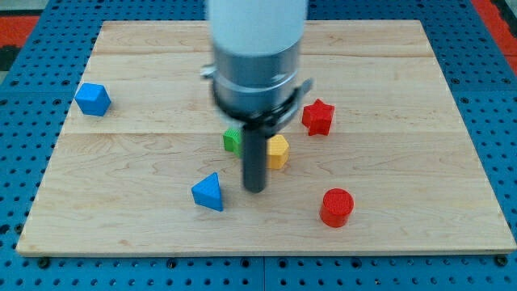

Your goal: Place the blue triangle into the blue cube

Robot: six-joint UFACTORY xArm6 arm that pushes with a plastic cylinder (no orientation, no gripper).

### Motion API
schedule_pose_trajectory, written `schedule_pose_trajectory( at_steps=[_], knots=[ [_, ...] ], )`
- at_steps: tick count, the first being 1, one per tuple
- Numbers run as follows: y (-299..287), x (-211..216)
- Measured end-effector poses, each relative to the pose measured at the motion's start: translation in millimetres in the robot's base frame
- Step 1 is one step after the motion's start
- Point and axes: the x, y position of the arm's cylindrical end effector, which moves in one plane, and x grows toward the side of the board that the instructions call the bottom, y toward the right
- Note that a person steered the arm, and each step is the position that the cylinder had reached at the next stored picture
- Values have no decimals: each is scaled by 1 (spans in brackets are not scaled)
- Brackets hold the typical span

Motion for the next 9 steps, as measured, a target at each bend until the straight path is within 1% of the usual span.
schedule_pose_trajectory(
  at_steps=[1, 2, 3, 4, 5, 6, 7, 8, 9],
  knots=[
    [-77, 2],
    [-61, 23],
    [-81, 32],
    [-143, 3],
    [-131, 36],
    [-169, 38],
    [-170, -25],
    [-180, -79],
    [-163, -48]
  ],
)
